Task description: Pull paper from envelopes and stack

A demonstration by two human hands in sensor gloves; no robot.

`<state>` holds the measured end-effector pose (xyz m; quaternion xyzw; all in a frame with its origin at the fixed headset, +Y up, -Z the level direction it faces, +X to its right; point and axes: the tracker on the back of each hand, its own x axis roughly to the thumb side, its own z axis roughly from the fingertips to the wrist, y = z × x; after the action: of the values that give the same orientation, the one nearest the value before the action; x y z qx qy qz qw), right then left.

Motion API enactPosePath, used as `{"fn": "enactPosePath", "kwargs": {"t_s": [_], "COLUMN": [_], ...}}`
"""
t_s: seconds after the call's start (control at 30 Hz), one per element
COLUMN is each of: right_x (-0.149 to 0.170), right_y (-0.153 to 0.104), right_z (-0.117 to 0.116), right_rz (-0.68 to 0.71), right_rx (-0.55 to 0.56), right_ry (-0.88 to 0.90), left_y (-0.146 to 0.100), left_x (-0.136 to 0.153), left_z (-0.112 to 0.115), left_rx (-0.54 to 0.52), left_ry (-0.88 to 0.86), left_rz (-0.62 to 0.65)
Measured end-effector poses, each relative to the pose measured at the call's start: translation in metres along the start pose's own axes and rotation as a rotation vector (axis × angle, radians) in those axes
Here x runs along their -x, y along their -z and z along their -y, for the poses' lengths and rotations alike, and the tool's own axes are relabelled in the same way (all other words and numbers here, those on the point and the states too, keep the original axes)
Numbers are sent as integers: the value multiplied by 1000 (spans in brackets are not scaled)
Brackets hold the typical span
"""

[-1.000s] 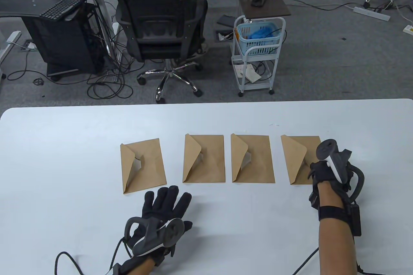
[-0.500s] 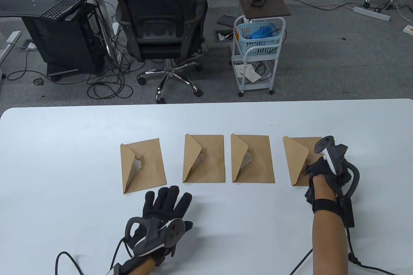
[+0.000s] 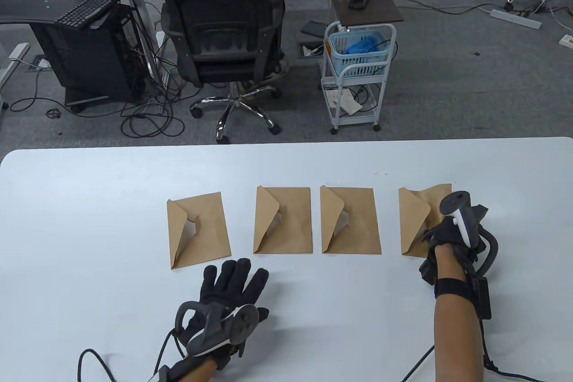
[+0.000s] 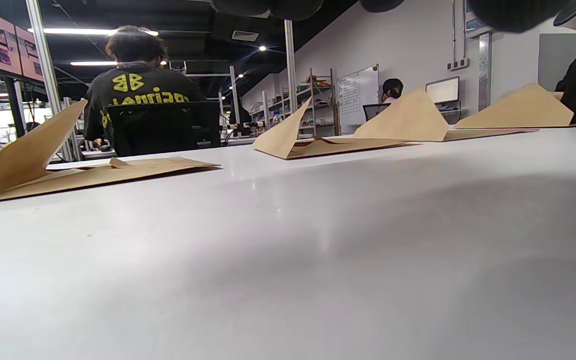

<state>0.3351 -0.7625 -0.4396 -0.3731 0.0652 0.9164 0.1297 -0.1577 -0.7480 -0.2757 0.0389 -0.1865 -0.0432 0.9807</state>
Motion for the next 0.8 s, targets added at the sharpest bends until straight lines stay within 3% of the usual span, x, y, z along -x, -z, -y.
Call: {"fn": "enactPosePath", "kwargs": {"t_s": [0.33,0.5,0.57,0.8], "right_x": [11,17,20,30], "right_y": [-4,-11,-19,-60], "right_z": [2,13,20,51], "right_rz": [8,63,93,265], "right_rx": [117,21,48,-8], "right_ry": [70,120,170,468], "left_y": [0,0,1,1], "left_x": [0,0,0,-4], "left_z": [0,-2,-1,-3], "left_rx": [6,-4,-1,-11], "left_ry": [-1,-6,-8,-8], "left_rz": [1,5,6,18]}}
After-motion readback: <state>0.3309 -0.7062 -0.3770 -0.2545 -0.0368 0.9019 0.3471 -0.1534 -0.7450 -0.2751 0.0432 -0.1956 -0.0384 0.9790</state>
